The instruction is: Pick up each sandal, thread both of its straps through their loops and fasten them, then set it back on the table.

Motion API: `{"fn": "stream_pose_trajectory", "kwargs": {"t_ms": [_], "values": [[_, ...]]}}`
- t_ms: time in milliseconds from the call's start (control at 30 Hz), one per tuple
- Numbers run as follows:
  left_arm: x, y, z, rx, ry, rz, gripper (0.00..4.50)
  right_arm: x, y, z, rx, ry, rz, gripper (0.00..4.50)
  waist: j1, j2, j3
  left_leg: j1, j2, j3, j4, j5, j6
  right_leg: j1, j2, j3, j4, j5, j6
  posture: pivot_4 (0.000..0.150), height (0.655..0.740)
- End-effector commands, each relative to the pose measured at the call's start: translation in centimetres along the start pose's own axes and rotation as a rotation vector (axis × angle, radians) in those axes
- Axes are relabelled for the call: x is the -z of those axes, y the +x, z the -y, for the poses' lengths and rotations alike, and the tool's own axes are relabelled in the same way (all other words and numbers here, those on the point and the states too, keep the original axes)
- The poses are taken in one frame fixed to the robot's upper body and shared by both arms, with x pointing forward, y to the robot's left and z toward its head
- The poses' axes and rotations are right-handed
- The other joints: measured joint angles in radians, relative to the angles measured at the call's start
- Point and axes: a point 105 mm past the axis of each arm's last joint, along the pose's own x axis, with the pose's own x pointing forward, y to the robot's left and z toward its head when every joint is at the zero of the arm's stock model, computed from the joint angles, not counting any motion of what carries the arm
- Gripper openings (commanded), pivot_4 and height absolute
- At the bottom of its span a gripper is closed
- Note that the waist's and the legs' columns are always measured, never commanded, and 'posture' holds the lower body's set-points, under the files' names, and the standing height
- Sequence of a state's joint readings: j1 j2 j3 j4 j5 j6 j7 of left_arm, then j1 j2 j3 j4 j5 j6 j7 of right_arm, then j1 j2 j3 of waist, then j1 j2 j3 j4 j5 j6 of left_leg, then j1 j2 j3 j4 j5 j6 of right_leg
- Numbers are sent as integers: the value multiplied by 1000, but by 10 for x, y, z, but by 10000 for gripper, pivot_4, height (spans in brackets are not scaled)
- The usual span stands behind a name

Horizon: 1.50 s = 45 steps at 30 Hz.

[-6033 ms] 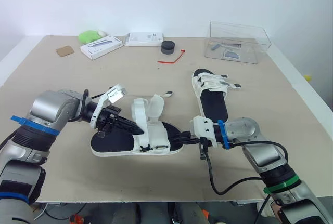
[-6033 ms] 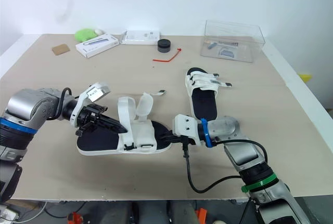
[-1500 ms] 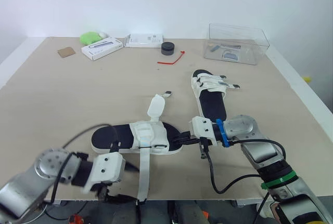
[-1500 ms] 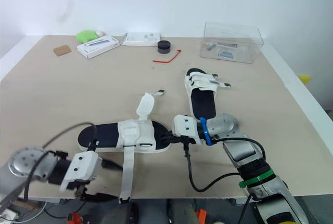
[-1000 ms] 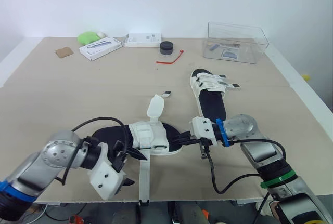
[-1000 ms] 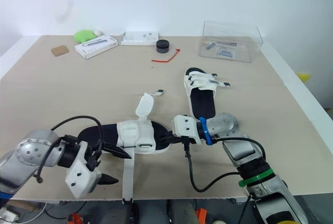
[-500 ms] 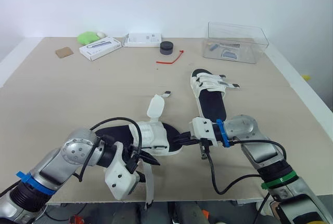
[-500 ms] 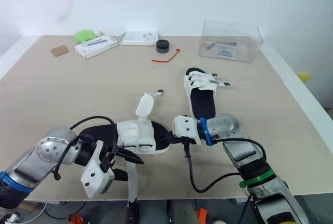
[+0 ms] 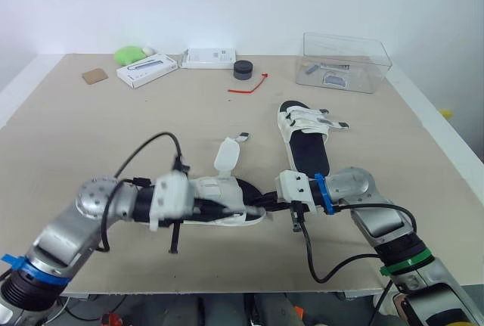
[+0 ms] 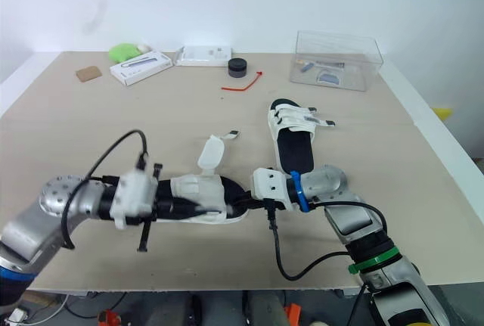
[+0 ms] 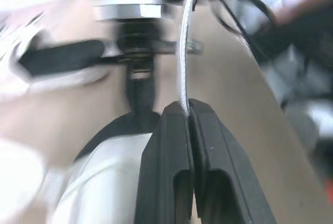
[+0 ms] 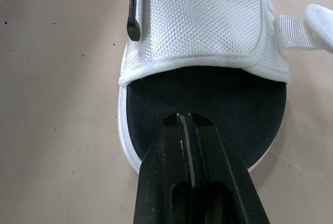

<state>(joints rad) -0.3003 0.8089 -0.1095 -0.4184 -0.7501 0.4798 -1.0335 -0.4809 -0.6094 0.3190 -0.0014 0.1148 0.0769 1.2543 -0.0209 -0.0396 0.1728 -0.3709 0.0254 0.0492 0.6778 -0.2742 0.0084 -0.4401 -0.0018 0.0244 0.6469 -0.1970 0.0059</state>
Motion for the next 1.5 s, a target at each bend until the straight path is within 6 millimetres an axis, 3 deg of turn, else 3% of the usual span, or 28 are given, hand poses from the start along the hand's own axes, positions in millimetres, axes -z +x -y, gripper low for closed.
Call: {"fn": "stream_pose_trajectory", "kwargs": {"t_ms": [33, 233, 333, 800, 933, 1000, 1100, 1400, 1500], "values": [[-6, -14, -20, -59, -267, 101, 879, 7, 0, 0, -4, 12, -33, 0, 0, 0, 0, 0, 0, 0, 0, 0, 0, 0, 0, 0, 0, 0, 0, 1500, 7400], [-10, -16, -43, -100, -525, 248, 879, 7, -3, 2, 5, 14, -39, 0, 0, 0, 0, 0, 0, 0, 0, 0, 0, 0, 0, 0, 0, 0, 0, 1500, 7400], [-7, -15, -47, -115, -574, 264, 879, 8, -5, 1, 9, 15, -43, 0, 0, -1, 0, 0, -1, -1, 0, 0, -1, 0, -1, 0, 0, 0, 0, 1500, 7400], [17, -13, -68, -287, -581, 258, 879, 8, -7, -1, 19, 21, -49, 0, 1, -1, -1, 0, -4, -1, 0, 1, -2, 1, -3, 1, 0, 2, 1, 1500, 7400], [22, -16, -70, -317, -600, 262, 10751, 7, -6, -1, 18, 20, -46, 0, 0, -1, -1, 0, -4, -1, 0, 1, -2, 1, -3, 1, 0, 2, 1, 1500, 7400], [23, -18, -73, -341, -600, 269, 22658, 7, -6, -1, 18, 19, -45, 0, 1, -1, -1, 0, -4, -1, 0, 1, -2, 1, -3, 1, 0, 2, 1, 1500, 7400], [25, -20, -74, -360, -572, 244, 33406, 7, -5, -2, 15, 18, -44, 0, 0, -1, -1, -1, -4, -1, 0, 1, -2, 1, -3, 1, 0, 2, 1, 1500, 7400], [25, -25, -82, -372, -503, 207, 33406, 7, -5, -2, 13, 15, -45, 0, 0, -1, -1, -1, -4, -1, 0, 1, -2, 1, -3, 1, 0, 1, 1, 1500, 7400], [13, -41, -100, -428, -403, 195, 33406, 7, -5, -3, 15, 16, -45, 0, 1, -1, -1, -1, -4, -1, 0, 1, -2, 0, -3, 1, 0, 2, 1, 1500, 7400]]}}
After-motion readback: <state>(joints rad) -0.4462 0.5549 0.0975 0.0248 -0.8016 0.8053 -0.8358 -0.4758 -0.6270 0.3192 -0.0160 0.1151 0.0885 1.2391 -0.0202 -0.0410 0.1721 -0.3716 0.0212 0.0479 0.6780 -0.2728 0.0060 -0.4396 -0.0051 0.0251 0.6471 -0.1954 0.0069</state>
